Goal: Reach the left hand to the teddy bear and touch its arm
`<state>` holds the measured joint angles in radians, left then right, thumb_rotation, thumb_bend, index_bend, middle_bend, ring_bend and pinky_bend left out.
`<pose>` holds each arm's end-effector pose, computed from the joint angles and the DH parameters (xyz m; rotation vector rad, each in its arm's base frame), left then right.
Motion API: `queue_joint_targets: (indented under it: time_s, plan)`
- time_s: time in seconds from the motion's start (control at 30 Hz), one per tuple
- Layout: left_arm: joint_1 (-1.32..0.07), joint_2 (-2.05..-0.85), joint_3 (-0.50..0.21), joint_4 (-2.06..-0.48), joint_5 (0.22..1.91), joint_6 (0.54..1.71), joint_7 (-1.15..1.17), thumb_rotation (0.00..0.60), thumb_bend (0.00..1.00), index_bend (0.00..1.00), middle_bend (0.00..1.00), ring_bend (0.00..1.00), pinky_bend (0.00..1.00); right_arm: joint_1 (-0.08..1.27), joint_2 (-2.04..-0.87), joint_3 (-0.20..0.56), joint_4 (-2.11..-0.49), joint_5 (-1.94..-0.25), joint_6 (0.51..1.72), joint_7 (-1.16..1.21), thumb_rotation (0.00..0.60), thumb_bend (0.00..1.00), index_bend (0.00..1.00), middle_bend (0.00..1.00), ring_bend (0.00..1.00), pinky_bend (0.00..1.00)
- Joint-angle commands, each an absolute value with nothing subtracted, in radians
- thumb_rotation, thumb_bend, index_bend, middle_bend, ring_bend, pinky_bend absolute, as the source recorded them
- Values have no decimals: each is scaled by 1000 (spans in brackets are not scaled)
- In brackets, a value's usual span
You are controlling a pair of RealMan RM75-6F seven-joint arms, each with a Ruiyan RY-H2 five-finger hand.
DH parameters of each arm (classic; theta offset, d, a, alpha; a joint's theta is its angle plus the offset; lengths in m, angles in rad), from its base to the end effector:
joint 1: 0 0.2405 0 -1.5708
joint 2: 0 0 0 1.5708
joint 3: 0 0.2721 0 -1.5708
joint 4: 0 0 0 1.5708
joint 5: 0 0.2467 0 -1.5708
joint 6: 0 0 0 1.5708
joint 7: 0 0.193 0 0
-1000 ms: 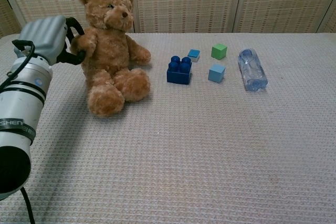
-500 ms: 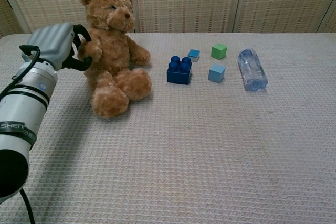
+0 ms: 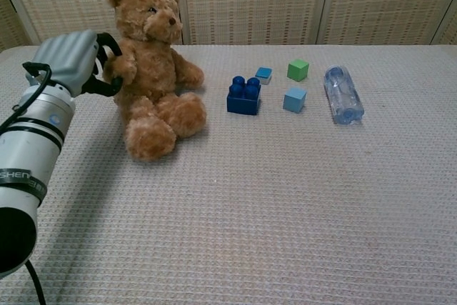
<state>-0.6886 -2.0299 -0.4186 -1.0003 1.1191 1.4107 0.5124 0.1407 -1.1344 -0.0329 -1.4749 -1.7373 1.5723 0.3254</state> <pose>-0.1571 0.4315 -0.0695 -1.2115 -0.7693 -0.9858 -0.3177 -0.2289 0.1214 1.5686 -0.9643 1.2061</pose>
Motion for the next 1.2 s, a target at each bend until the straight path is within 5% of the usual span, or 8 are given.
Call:
queue_joint_targets:
  time_s: [0.03,0.27,0.67,0.97,1.2]
  plan:
    - [-684,-2019,-424,-1023,1106,1403,525,600,415,363,521,436,485,141,-1135,-33,-1475,-1737,1572,325,600,133,0,73,0,183]
    - [-698,-2034,-411,-965,1206,1491,413,600,415,351,511,436,483,141,-1136,-33,-1475,-1737,1571,322,600,133,0,73,0,183]
    - [-674,-1986,-401,-1062,1147,1413,497,600,414,358,516,436,484,142,-1136,-32,-1477,-1732,1567,319,600,133,0,73,0,184]
    - [-629,-1850,-335,-1230,1232,1415,438,600,402,59,197,223,433,145,-1138,-33,-1478,-1731,1558,314,600,132,0,73,0,184]
    - [-549,-1590,-201,-1471,1311,1346,428,600,399,0,70,89,391,146,-1139,-33,-1482,-1727,1551,308,600,133,0,72,0,184]
